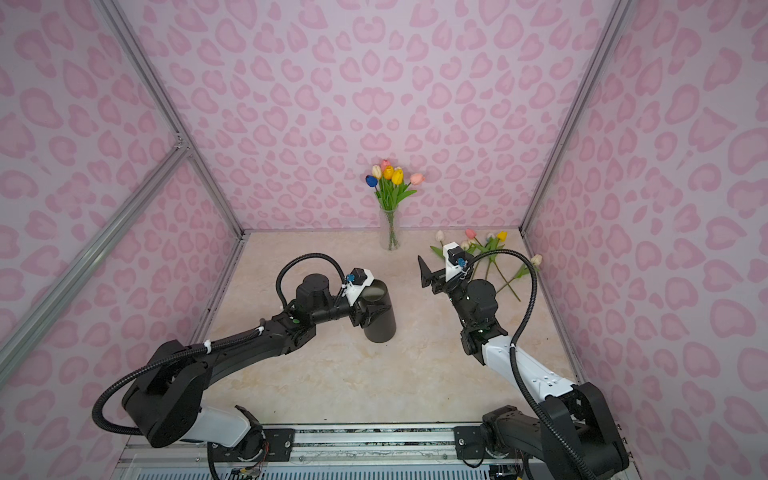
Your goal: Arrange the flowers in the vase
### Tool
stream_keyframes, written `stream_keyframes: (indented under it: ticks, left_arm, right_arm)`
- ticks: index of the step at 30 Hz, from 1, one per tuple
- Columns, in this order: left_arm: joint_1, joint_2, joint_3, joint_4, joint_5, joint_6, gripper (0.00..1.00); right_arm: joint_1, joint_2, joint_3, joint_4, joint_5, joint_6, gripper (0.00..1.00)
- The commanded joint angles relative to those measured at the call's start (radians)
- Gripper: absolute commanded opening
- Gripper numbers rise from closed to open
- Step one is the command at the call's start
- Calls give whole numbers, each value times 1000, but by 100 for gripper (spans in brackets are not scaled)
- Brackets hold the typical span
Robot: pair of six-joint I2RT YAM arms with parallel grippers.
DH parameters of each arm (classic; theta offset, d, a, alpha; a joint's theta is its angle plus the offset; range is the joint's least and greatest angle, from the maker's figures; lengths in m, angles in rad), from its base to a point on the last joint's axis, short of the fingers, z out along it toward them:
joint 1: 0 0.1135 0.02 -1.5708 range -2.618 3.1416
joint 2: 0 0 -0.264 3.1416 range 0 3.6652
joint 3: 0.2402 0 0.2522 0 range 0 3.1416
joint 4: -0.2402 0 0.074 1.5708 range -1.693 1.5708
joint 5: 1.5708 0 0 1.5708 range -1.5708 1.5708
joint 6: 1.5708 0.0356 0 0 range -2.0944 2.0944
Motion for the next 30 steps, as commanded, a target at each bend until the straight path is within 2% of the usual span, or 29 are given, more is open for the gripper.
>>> stream_keyframes:
  ticks: [1,9,16,18,21,23,27,30]
  left_arm:
    - [-3,44,28,223,-26,49,3]
    - [-7,78,49,146,-74,146,3]
    - [-7,90,39,144,-92,126,3]
    - [-9,101,46,144,-76,124,3]
    - [-11,102,40,171,-83,109,6]
    - [-11,113,41,182,-80,96,11]
    - [-10,127,46,195,-70,74,14]
    - [-11,115,25,223,-77,67,12]
  right_arm:
    - [-2,0,5,43,20,9,96]
    - [-6,-33,-17,5,64,-13,96]
    - [-52,-53,21,-65,129,48,96]
    - [-64,-48,66,-113,127,26,95]
    - [-83,-31,128,-212,185,30,96]
    - [-118,-7,156,-275,149,77,94]
    - [-141,33,161,-326,104,120,93]
    - [-144,53,162,-348,93,121,93]
